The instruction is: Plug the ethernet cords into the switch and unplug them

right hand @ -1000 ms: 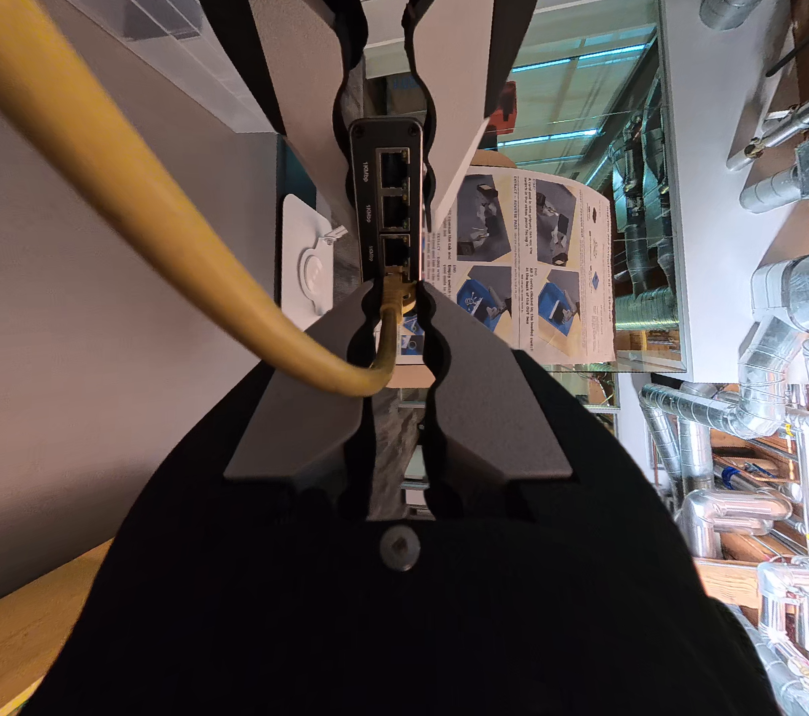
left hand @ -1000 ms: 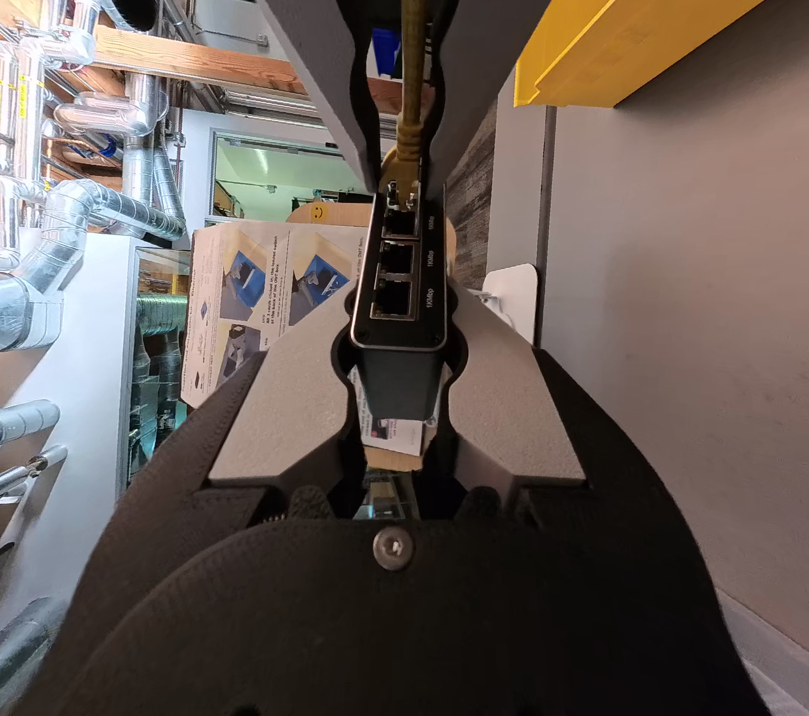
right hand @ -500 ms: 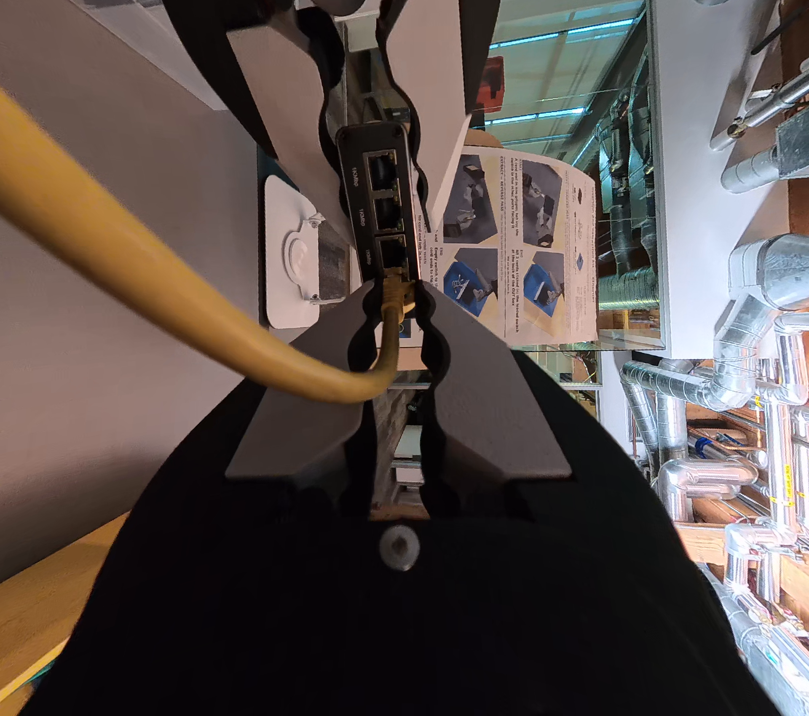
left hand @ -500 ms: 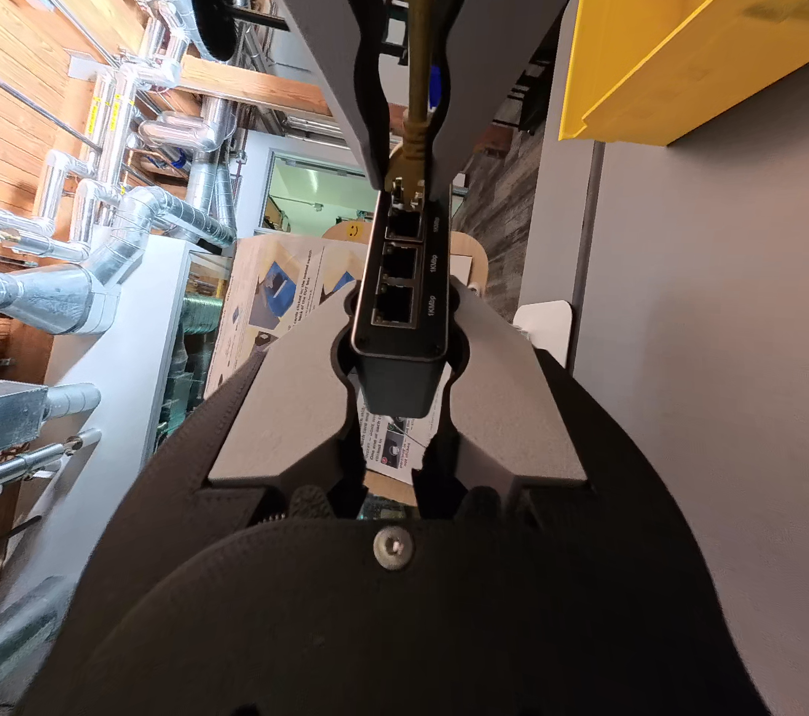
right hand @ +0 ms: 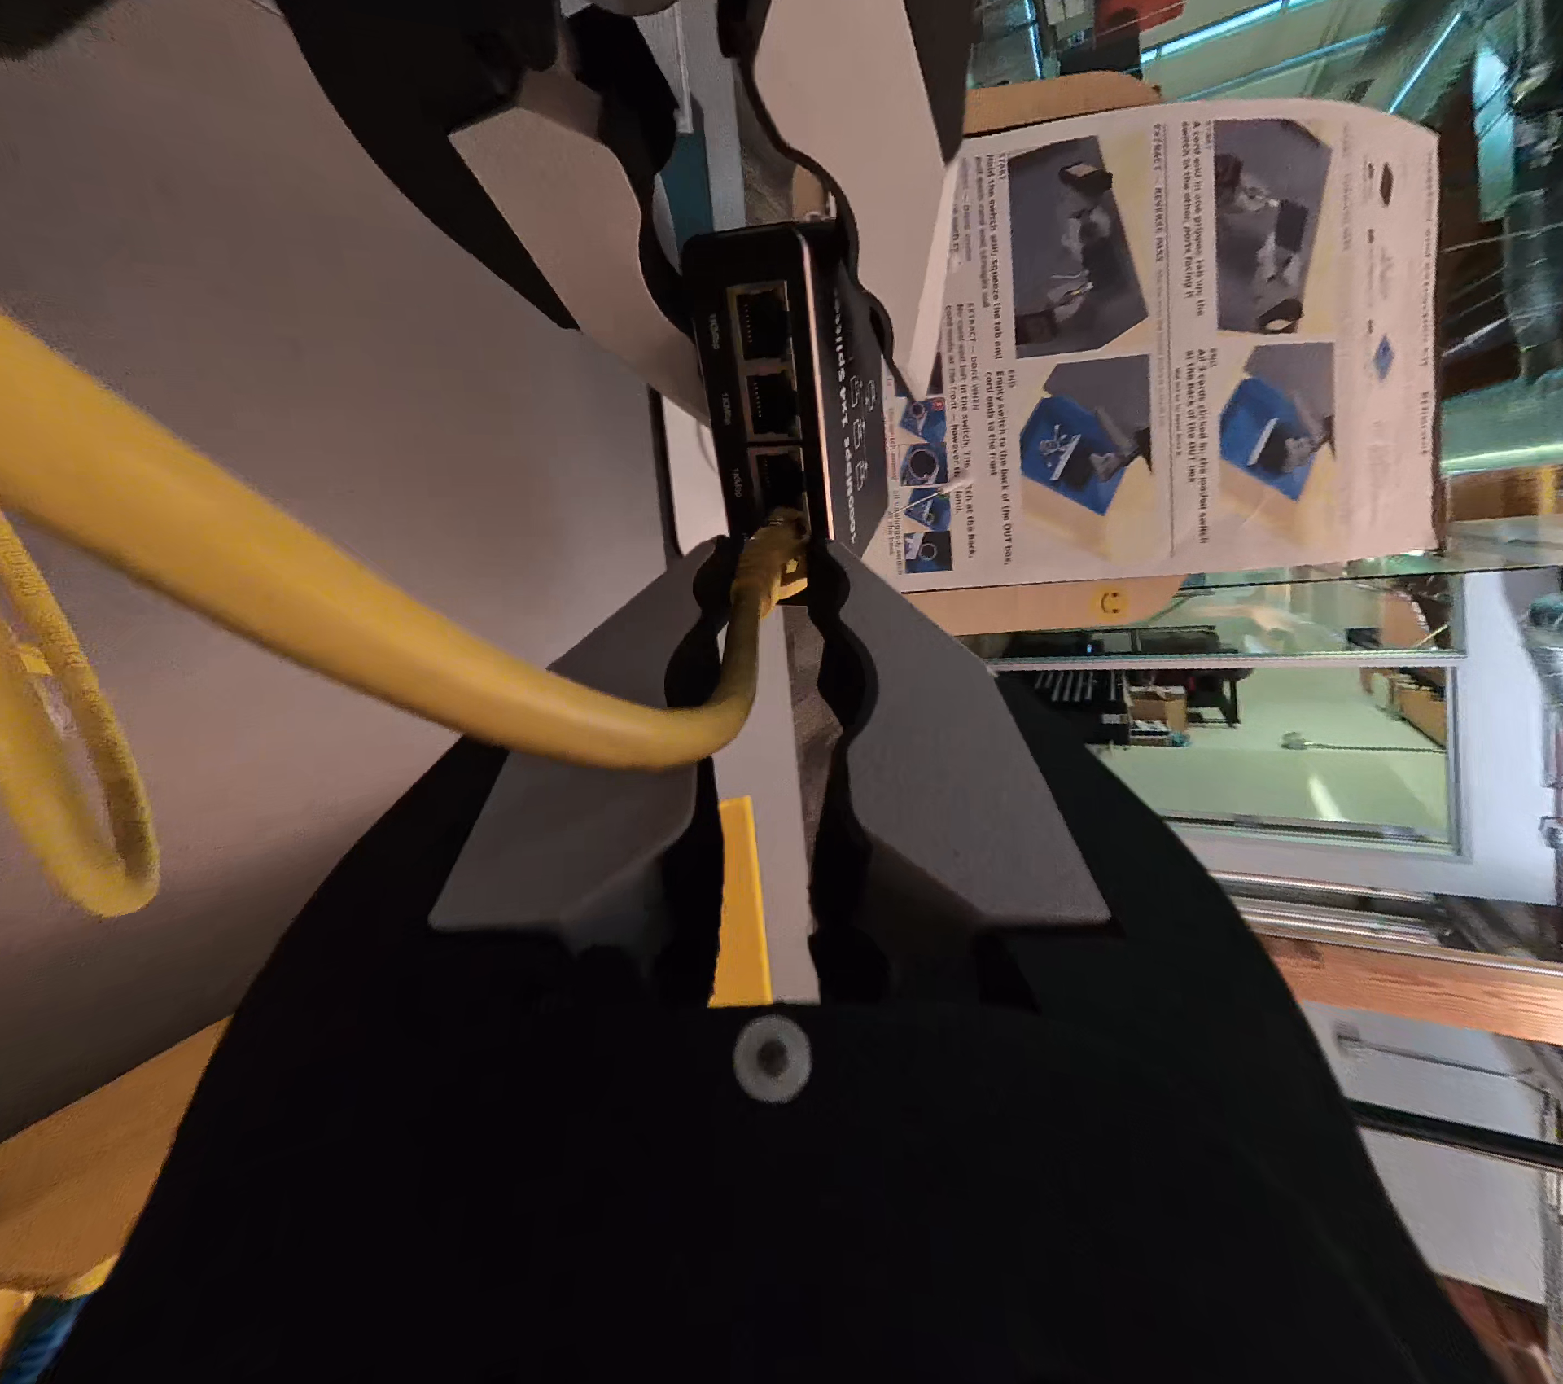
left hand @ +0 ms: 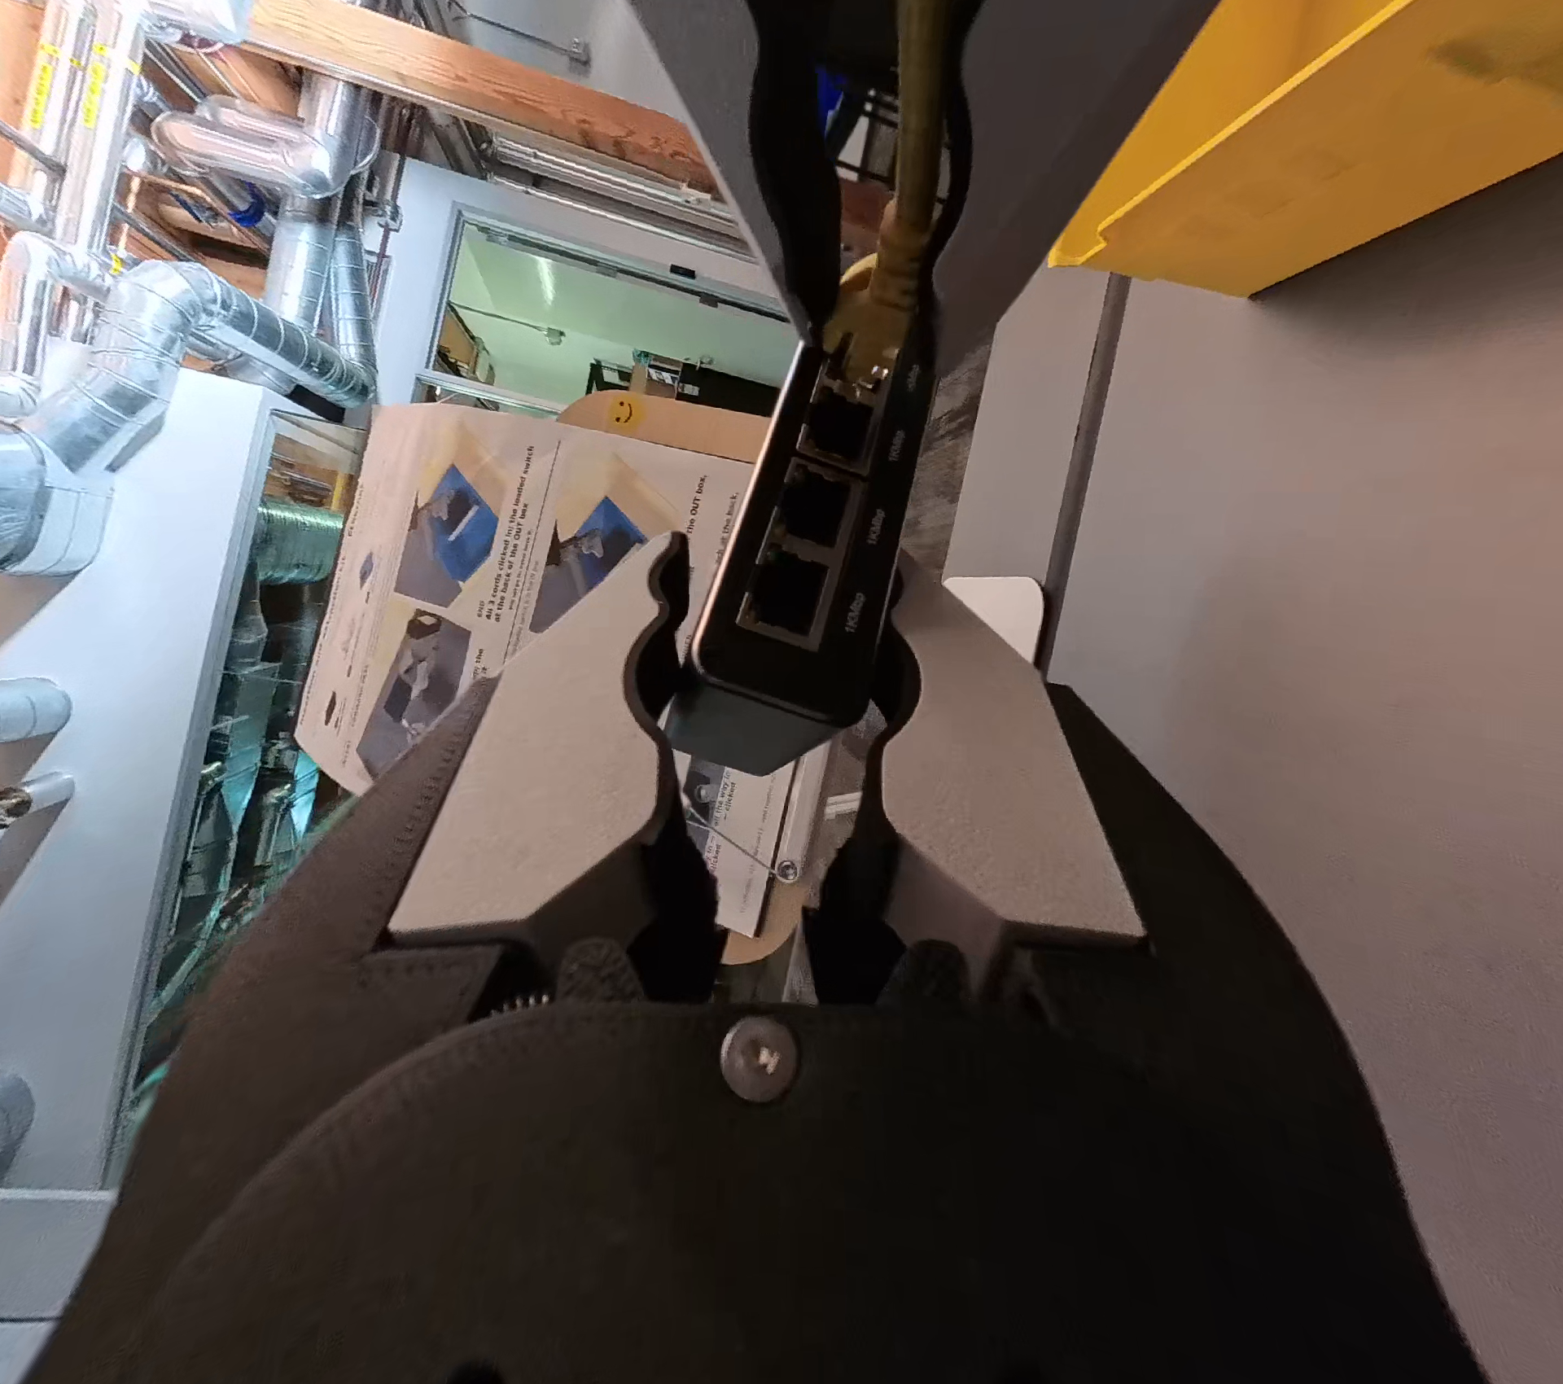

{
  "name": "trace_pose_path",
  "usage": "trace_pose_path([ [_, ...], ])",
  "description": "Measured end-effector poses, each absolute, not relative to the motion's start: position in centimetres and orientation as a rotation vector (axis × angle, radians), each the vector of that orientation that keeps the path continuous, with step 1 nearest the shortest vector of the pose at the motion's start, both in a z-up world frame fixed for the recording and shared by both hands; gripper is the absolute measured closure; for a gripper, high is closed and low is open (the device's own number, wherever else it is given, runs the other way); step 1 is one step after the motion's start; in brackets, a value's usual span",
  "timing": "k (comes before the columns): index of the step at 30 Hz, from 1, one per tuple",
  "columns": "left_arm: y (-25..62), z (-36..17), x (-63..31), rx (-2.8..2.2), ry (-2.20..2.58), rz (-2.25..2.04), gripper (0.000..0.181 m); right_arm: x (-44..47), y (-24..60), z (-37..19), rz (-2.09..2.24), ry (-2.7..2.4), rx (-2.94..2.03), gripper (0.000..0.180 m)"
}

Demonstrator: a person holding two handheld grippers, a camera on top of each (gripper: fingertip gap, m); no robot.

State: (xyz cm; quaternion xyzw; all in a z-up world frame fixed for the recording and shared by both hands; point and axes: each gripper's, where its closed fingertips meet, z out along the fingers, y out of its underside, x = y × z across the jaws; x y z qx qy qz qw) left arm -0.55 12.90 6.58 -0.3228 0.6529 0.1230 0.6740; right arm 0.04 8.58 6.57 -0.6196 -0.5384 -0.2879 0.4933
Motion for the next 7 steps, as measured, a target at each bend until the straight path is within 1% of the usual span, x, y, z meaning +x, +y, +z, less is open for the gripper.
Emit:
trace_pose_path([
  [7, 13.34, 6.61, -0.47, -0.752, 1.452, 0.258, 0.139, 0.06, 8.46, 6.50, -0.673, -1.300, -1.523, 0.162],
])
